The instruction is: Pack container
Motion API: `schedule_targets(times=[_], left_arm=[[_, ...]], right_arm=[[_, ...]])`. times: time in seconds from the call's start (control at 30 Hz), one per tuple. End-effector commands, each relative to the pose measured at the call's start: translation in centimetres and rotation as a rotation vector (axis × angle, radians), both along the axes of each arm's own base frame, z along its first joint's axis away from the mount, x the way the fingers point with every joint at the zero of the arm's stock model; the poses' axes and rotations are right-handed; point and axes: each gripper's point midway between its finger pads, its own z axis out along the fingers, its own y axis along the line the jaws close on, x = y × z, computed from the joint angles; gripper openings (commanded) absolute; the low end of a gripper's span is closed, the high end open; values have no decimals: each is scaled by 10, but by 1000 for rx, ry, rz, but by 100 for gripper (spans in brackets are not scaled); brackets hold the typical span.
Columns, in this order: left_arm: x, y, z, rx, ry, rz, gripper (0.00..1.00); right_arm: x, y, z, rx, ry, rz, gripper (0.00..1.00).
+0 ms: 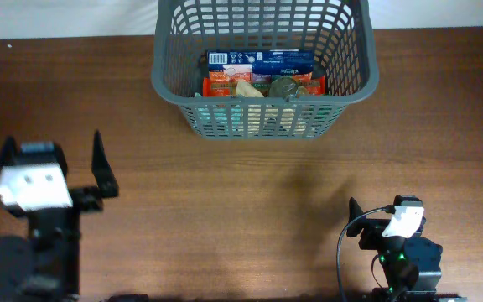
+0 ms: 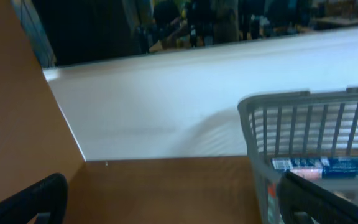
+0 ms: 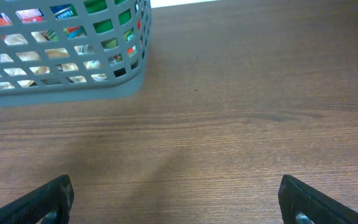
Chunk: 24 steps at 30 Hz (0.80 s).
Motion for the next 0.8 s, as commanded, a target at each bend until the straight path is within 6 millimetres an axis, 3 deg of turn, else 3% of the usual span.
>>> schedule_targets(times=[0.0, 0.23, 0.63, 0.77], left_arm=[[-1, 3, -41, -8, 32, 18, 99], [-5, 3, -104, -8, -20, 17, 99], [3, 3, -188, -7, -159, 16, 99], [10, 4, -217, -8, -112, 19, 99]], right_arm=[[0, 2, -1, 10, -5, 8, 99], [0, 2, -1, 10, -5, 8, 99], [0, 2, -1, 10, -5, 8, 99], [0, 2, -1, 10, -5, 8, 99]])
